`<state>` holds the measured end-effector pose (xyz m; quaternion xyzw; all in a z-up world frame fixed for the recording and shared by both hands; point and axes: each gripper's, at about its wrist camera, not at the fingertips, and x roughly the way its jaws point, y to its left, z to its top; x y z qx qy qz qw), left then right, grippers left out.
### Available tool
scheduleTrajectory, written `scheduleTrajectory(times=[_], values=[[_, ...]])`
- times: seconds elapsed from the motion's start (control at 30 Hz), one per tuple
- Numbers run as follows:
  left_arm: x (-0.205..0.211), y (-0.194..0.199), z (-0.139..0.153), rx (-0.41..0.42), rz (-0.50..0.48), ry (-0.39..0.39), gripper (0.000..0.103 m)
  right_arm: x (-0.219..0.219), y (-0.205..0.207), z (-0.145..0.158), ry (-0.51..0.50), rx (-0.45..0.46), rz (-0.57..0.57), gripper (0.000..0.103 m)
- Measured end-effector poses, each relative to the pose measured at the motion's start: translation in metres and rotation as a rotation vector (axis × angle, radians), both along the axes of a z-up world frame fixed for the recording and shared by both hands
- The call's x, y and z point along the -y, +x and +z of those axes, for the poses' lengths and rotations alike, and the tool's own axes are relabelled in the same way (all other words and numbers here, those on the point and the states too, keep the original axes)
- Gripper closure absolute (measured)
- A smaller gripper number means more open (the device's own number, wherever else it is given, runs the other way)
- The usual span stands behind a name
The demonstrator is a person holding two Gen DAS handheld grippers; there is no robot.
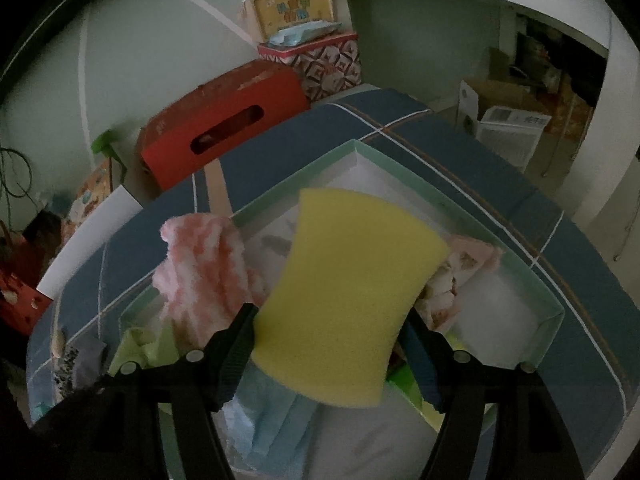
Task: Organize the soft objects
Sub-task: 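Lower the green cloth with the left gripper while the right lowers the sponge, both opening over the tray, then withdraw both grippers from the tray back over the remaining items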
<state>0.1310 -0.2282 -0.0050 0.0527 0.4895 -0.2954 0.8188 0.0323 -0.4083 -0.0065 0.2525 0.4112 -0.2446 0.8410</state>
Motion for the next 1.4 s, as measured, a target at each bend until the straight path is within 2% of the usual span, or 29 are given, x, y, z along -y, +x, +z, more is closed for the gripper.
scheduleTrajectory(times=[0.03,0.1,0.2,0.27,0.37,0.5,0.6,0.7,0.83,1.13,1.3,1.4], values=[[0.0,0.0,0.002,-0.004,0.004,0.011,0.073,0.0,0.001,0.0,-0.006,-0.007,-0.002,0.028],[-0.003,0.0,0.007,-0.023,0.017,0.026,0.055,-0.001,0.001,0.002,-0.016,-0.017,-0.003,0.027],[-0.008,-0.001,0.017,-0.035,0.026,0.034,0.051,-0.003,0.001,0.006,-0.029,-0.024,0.005,0.024],[-0.012,-0.002,0.021,-0.034,0.034,0.056,0.043,-0.005,0.002,0.009,-0.054,-0.037,0.006,0.014],[-0.019,0.0,0.025,-0.038,0.061,0.086,0.04,-0.007,0.001,0.016,-0.103,-0.056,0.0,0.002],[-0.037,0.005,0.034,-0.021,0.126,0.093,0.018,-0.008,-0.003,0.025,-0.127,-0.051,-0.005,0.0],[-0.052,0.009,0.041,-0.002,0.179,0.075,0.017,-0.011,-0.004,0.029,-0.141,-0.049,0.001,0.0],[-0.067,0.015,0.049,0.006,0.217,0.055,0.008,-0.014,-0.004,0.032,-0.147,-0.045,0.009,0.0],[-0.093,0.023,0.06,0.024,0.27,0.046,0.008,-0.02,-0.004,0.037,-0.133,-0.028,0.014,0.0],[-0.171,0.031,0.083,0.092,0.438,0.08,0.008,-0.049,0.002,0.059,-0.167,0.01,0.07,0.0],[-0.207,0.032,0.088,0.129,0.533,0.138,0.008,-0.077,0.012,0.067,-0.159,0.049,0.154,0.0],[-0.226,0.032,0.09,0.128,0.564,0.136,0.008,-0.098,0.022,0.068,-0.154,0.05,0.202,0.0]])
